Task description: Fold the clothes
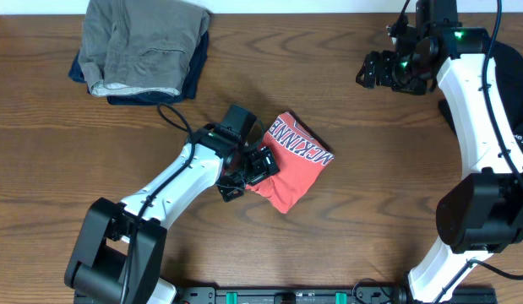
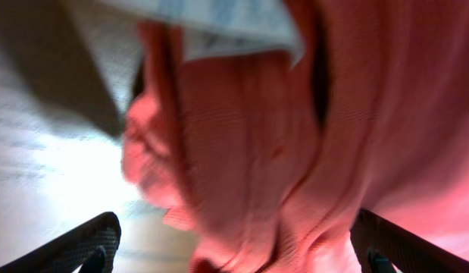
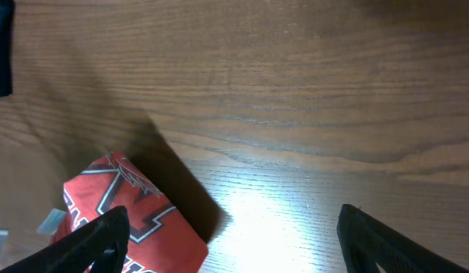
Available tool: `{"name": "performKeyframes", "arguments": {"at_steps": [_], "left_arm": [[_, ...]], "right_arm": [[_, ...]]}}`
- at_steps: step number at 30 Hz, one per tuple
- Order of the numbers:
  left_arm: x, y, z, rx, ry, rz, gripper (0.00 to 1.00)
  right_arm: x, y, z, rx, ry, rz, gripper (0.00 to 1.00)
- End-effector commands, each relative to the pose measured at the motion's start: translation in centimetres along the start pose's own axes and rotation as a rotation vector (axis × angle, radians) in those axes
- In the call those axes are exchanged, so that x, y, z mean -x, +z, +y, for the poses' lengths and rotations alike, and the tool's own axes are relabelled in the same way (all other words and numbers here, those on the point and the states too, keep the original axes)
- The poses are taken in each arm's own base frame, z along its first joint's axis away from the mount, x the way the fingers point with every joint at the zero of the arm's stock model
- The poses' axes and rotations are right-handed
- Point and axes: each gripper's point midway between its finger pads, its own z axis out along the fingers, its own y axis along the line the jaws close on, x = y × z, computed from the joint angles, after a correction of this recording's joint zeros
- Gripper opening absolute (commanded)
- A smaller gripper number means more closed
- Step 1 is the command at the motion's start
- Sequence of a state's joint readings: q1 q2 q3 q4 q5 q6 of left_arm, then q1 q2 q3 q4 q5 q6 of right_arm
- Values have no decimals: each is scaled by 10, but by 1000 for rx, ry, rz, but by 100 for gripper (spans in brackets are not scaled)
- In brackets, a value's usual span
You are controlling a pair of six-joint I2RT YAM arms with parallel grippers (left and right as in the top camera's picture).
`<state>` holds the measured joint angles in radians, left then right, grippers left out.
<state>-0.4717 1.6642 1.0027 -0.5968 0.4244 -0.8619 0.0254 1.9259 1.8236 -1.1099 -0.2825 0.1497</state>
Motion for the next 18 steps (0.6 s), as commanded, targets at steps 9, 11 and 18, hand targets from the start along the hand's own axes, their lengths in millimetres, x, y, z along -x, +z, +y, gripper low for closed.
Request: {"name": "performKeyframes", "arguments": {"at_steps": [9, 11, 18], "left_arm": [[1, 10, -9, -48, -65, -10, 98], [1, 13, -8, -41, -71, -4, 98], [4, 31, -6, -36, -79, 21, 59]], "right_arm": [[-1, 5, -9, -29, 19, 11, 86], [-1, 5, -9, -29, 20, 12, 86], [-1, 5, -8, -28, 19, 9, 86]]}}
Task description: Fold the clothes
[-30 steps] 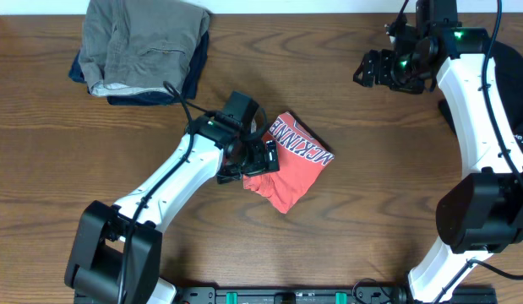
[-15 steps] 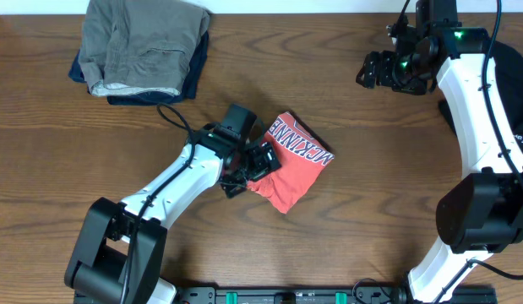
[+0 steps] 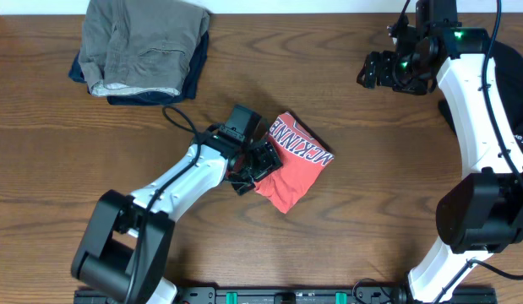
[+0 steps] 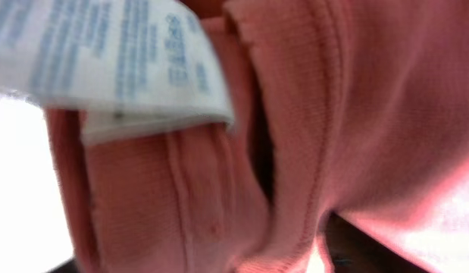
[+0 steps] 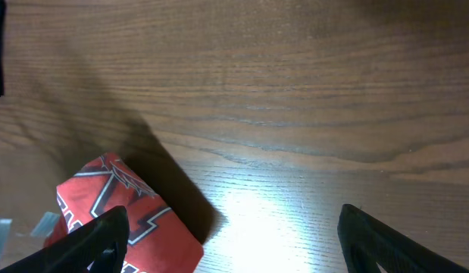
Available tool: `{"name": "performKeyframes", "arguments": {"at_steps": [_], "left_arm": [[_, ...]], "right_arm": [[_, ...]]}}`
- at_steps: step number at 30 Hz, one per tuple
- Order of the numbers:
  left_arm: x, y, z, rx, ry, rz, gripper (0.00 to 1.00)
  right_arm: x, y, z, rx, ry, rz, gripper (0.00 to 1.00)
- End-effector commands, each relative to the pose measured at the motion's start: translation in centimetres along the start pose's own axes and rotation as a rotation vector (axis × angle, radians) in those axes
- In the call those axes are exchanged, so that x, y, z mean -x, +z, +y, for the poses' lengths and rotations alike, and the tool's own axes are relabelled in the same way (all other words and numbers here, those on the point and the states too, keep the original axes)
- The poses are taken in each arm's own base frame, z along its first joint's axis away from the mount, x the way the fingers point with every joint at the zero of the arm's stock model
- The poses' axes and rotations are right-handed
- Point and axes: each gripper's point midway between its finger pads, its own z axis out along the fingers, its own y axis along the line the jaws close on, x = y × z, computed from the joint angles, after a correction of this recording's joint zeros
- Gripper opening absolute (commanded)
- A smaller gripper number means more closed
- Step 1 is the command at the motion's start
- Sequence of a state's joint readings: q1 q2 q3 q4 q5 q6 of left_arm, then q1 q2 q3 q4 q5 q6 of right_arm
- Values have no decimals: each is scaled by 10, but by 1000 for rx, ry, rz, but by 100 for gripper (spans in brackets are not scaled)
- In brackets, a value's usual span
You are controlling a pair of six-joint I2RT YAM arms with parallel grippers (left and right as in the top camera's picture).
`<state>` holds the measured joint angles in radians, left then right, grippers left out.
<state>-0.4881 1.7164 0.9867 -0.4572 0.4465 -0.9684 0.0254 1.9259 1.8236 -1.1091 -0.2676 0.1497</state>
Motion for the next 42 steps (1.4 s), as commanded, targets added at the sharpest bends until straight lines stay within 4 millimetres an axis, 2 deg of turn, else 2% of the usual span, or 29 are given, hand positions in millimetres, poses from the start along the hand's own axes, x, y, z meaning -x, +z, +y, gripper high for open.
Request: {"name": "performKeyframes", "arguments": {"at_steps": [1, 5, 6, 8, 9, 12, 16, 23, 42], "left_arm": [[-3, 16, 12, 33, -17, 38, 54], [1, 31, 13, 12, -35, 76, 41], [3, 34, 13, 2, -41, 82, 34], [10, 38, 10, -31, -47, 88, 10], [14, 39, 8, -45, -47, 80, 6], [35, 36, -5, -120, 61, 17, 6], [59, 21, -26, -218, 251, -42, 6], [82, -26, -67, -403, 492, -87, 6], [122, -171, -147, -670, 542, -411, 6]], "right_arm": [[-2, 5, -6, -14, 19, 12, 86], [-2, 5, -6, -15, 20, 13, 86], [-2, 5, -6, -15, 20, 14, 86], [-2, 5, -6, -15, 18, 13, 86], [-2, 5, -6, -15, 15, 13, 86], [-2, 5, -9, -32, 12, 12, 86], [-2, 5, -10, -37, 13, 12, 87], [-1, 5, -12, -38, 15, 8, 89], [1, 4, -12, -37, 15, 1, 92]]}}
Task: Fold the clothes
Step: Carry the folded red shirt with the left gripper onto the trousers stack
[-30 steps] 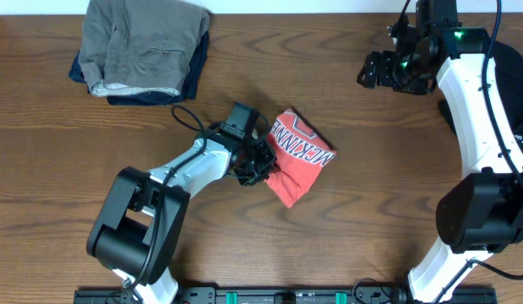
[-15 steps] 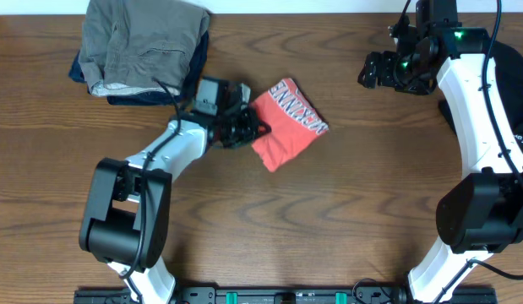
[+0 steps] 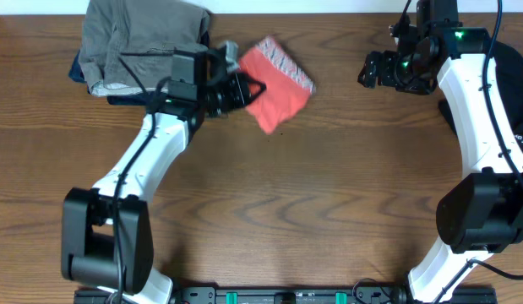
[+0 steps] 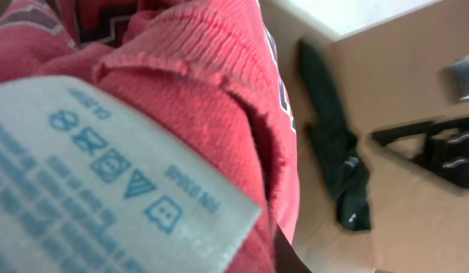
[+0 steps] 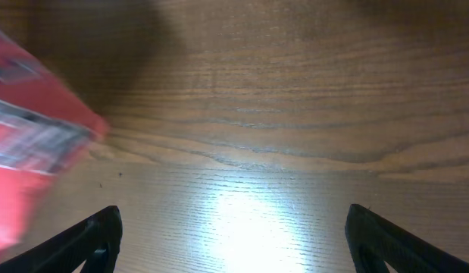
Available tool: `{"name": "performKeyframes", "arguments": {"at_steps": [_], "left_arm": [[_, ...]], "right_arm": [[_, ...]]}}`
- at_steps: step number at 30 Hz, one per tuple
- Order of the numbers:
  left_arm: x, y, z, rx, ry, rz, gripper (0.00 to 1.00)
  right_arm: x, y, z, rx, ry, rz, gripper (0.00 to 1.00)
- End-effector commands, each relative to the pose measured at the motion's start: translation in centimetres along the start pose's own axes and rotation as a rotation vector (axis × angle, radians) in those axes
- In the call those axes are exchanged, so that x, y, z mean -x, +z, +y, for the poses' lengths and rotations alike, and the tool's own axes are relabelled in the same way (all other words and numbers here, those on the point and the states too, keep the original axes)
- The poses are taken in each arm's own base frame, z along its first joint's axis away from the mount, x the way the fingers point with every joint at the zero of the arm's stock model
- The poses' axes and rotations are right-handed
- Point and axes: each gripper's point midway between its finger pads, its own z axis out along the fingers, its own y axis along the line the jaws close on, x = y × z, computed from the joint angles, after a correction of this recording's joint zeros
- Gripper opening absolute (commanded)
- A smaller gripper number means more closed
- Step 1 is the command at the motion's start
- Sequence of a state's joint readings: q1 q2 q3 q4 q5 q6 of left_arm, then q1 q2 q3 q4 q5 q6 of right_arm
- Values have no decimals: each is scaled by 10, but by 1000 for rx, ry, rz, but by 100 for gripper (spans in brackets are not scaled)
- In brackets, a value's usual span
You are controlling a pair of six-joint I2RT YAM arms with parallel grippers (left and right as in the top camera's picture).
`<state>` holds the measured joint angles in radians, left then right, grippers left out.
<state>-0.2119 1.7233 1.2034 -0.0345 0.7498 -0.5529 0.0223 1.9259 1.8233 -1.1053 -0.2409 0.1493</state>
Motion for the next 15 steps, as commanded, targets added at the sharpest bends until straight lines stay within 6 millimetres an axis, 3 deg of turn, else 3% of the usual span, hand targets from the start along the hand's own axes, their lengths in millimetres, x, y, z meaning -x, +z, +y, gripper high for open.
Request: {"name": "performKeyframes", "arguments": {"at_steps": [1, 6, 15], "left_arm": [[36, -22, -37, -92, 21, -104, 6], [77, -45, -33, -121, -5, -243, 6], [163, -121, 24, 31, -58, -630, 6]], "right_arm": [[-1, 5, -6, -11, 13, 10, 92], [-1, 5, -6, -11, 14, 11, 92], [-1, 5, -6, -10, 13, 11, 93]]}}
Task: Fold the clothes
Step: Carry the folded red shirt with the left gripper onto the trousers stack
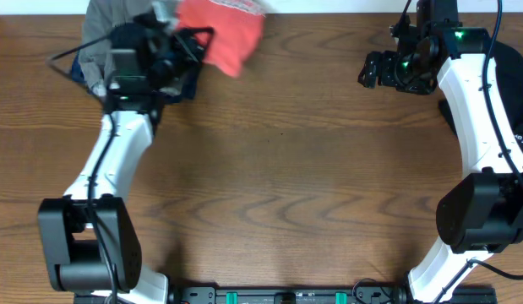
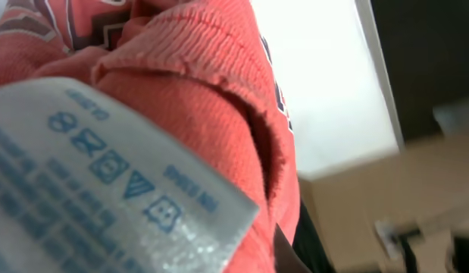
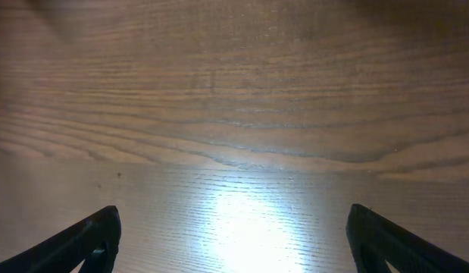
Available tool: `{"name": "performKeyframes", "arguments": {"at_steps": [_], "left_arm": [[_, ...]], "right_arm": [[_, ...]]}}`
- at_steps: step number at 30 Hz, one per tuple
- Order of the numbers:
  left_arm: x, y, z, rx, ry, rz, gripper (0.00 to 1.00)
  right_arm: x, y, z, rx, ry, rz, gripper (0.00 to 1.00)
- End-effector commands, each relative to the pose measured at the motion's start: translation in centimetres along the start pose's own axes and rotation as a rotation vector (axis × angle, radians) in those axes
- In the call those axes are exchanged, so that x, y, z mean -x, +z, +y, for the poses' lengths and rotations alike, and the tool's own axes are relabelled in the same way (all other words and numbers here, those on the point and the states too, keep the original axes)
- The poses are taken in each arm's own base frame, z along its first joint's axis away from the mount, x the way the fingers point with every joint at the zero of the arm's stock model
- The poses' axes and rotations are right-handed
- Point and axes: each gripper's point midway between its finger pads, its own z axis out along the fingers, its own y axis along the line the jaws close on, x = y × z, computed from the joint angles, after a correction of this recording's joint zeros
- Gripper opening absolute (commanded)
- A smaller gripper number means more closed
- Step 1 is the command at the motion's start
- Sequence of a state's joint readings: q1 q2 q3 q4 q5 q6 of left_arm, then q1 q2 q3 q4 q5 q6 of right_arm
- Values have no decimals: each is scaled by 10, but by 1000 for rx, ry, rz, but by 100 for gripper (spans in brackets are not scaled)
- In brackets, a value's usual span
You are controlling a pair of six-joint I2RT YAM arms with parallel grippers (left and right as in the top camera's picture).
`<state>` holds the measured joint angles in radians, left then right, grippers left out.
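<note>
A folded red garment [image 1: 223,32] with printed lettering hangs in the air at the table's far edge, just right of the clothes pile [image 1: 109,34]. My left gripper [image 1: 183,44] is shut on its left side. In the left wrist view the red knit [image 2: 204,91] and its white care label [image 2: 105,189] fill the frame and hide the fingers. My right gripper [image 1: 371,70] stands open at the far right, high over bare wood, its dark fingertips [image 3: 98,243] wide apart.
The pile at the far left holds grey trousers over a dark blue garment [image 1: 183,84]. A dark cloth [image 1: 510,72] lies at the right edge behind the right arm. Brown wooden table [image 1: 286,186] spans the middle and front.
My left gripper has carried the red garment left and farther back, from beside the pile to over its right edge. The garment has left the right wrist view. The right arm stayed still.
The red garment lay folded at mid-table with my left gripper open against its left side. Then the gripper was pushed into the fabric. Later it held the garment raised near the pile at the far left, and now holds it at the pile's right edge.
</note>
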<state>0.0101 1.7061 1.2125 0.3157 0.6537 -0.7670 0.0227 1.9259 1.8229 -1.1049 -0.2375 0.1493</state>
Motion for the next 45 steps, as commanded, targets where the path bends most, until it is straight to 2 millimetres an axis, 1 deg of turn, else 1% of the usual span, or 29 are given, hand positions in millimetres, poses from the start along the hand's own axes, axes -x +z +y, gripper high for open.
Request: {"name": "performKeyframes", "arguments": {"at_steps": [1, 4, 6, 10, 13, 18, 22, 24, 25, 26, 27, 28, 29, 30, 31, 32, 33, 35, 37, 41, 42, 45], "left_arm": [[56, -20, 3, 71, 12, -205, 6], [80, -33, 24, 161, 1, -312, 6], [92, -41, 36, 210, -5, -369, 6], [108, -52, 56, 287, -16, -451, 6], [115, -55, 74, 314, -23, -476, 6], [115, -49, 110, 356, -46, -476, 6], [108, -37, 149, 393, -58, -464, 6], [100, -30, 172, 420, -70, -453, 6], [93, -26, 186, 439, -82, -437, 8], [86, -23, 198, 458, -97, -419, 14], [78, -21, 210, 481, -112, -399, 34], [68, -20, 224, 513, -133, -371, 59], [61, -20, 233, 539, -142, -345, 84], [54, -21, 240, 559, -138, -317, 98], [50, -23, 244, 576, -117, -287, 98], [49, -24, 244, 577, -86, -267, 98], [50, -23, 240, 561, -47, -247, 98], [58, -25, 225, 507, 38, -225, 98], [71, -32, 208, 466, 102, -231, 98], [107, -61, 162, 434, 240, -298, 98], [116, -70, 148, 431, 282, -315, 98], [127, -92, 111, 432, 381, -332, 98]], "right_arm": [[-1, 5, -5, -7, 13, 11, 93], [-1, 5, -5, -7, 13, 11, 93], [-1, 5, -5, -7, 13, 12, 93], [-1, 5, -5, -6, 13, 11, 93], [-1, 5, -5, -6, 12, 12, 93], [-2, 6, -2, -4, 6, 13, 93], [-1, 6, 0, -2, 2, 11, 93], [-1, 6, 0, -1, 7, 11, 93], [-2, 6, 0, -2, 13, 12, 93], [-1, 6, 0, -2, 13, 12, 93], [-2, 6, 0, -2, 13, 12, 93], [-2, 6, 0, -2, 13, 12, 93], [-2, 6, 0, -2, 13, 12, 93], [-2, 6, 0, -2, 13, 12, 93], [-1, 6, 0, -2, 13, 12, 93], [-1, 6, 0, -2, 13, 11, 93], [0, 6, 0, -1, 12, 8, 93], [1, 6, 0, -1, 10, 0, 93], [3, 6, 1, 0, 9, -5, 93], [3, 6, 1, 0, 8, -7, 94], [3, 6, 1, 0, 8, -7, 94], [3, 6, 1, 1, 8, -8, 94]]}}
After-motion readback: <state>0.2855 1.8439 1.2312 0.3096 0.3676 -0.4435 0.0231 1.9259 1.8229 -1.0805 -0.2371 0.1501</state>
